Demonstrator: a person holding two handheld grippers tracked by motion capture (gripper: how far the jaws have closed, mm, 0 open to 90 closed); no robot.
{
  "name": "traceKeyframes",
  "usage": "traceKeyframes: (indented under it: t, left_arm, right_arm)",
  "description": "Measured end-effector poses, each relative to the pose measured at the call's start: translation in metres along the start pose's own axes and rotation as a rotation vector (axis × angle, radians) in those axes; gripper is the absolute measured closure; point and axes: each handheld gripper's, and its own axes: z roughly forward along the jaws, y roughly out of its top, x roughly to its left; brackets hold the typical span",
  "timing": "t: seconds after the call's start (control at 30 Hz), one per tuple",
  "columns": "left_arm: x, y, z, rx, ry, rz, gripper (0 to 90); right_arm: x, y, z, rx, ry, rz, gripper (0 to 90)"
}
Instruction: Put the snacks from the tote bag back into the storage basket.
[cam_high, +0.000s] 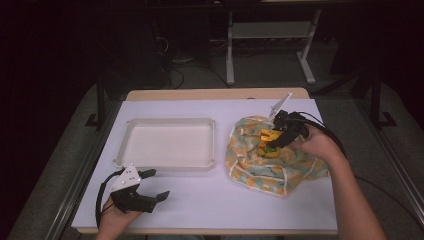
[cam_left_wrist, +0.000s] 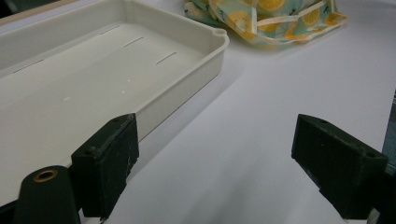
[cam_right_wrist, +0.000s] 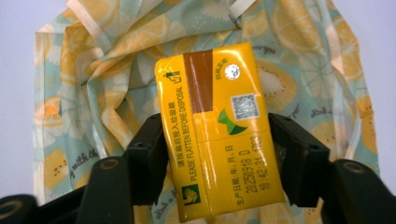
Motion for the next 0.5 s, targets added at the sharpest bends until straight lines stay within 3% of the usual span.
traceKeyframes:
  t: [0.5]
  left_arm:
    - [0.0003,0.0003,0.0019,-0.002,-0.004,0.007,14.4]
  right_arm:
    - [-0.0015,0.0000,0.0027,0.002,0.009,-0.021,43.6]
